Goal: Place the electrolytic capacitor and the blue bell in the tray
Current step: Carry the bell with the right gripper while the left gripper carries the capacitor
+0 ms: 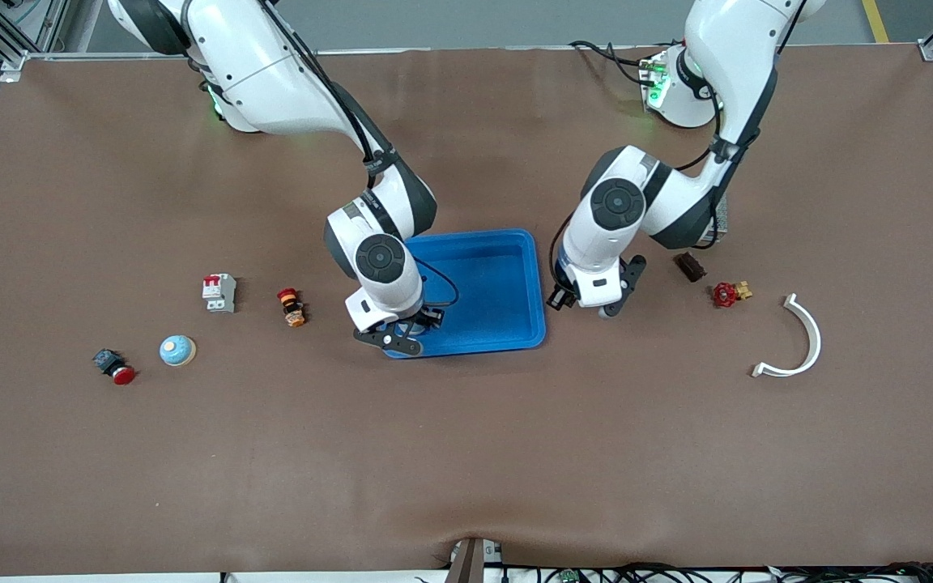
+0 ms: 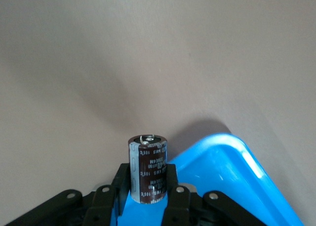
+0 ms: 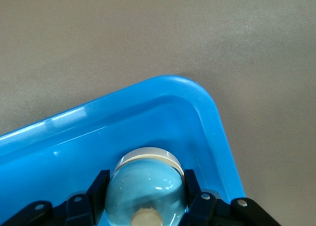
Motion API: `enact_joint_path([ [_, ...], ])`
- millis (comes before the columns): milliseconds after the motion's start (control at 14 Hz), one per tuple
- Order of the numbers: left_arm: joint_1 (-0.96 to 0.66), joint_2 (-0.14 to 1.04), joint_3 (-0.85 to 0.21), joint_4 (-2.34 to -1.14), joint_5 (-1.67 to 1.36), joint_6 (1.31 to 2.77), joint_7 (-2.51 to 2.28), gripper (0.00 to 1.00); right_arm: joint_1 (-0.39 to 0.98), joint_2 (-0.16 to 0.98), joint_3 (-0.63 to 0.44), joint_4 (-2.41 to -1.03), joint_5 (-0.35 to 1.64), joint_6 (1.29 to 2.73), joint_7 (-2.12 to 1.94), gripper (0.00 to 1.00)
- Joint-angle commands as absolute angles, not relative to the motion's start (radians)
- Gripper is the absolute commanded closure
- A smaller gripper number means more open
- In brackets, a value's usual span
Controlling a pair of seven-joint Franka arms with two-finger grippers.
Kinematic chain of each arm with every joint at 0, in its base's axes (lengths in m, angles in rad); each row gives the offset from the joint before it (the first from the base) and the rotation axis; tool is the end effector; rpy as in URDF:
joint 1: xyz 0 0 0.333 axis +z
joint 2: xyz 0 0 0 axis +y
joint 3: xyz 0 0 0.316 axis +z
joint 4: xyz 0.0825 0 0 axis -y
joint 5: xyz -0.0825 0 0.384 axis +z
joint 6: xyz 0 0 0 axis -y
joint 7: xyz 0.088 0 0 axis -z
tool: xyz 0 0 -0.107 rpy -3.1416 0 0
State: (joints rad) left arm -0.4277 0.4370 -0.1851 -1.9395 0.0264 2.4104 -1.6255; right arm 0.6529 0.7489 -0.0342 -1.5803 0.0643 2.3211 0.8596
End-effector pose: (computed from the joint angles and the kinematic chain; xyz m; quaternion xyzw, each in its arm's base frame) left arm 0.5153 -0.3555 0.2649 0.8741 0.4844 -0.0177 0.0318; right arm 0.5663 0.4085 0.1966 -0.9904 0.1375 0.0107 0.0062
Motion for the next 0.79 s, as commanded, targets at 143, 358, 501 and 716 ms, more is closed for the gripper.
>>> enact_joint_path([
  [143, -0.505, 0.52, -0.181, -1.818, 0.029, 2.388, -1.799, 1.0, 0.67, 0.784, -0.041, -1.548, 0.06, 2.344, 0.885, 1.0],
  [358, -0.526, 0.531, -0.183, -1.818, 0.029, 2.388, -1.851, 1.0, 0.67, 0.784, -0.041, -1.548, 0.06, 2.344, 0.887, 1.0],
  [501, -0.541, 0.544, -0.186, -1.818, 0.028, 2.399, -1.874, 1.0, 0.672, 0.784, -0.043, -1.548, 0.06, 2.344, 0.887, 0.7],
  [716, -0.551, 0.571, -0.195, -1.818, -0.001, 2.402, -1.881, 1.0, 0.684, 0.778, -0.044, -1.548, 0.058, 2.35, 0.952, 0.0],
])
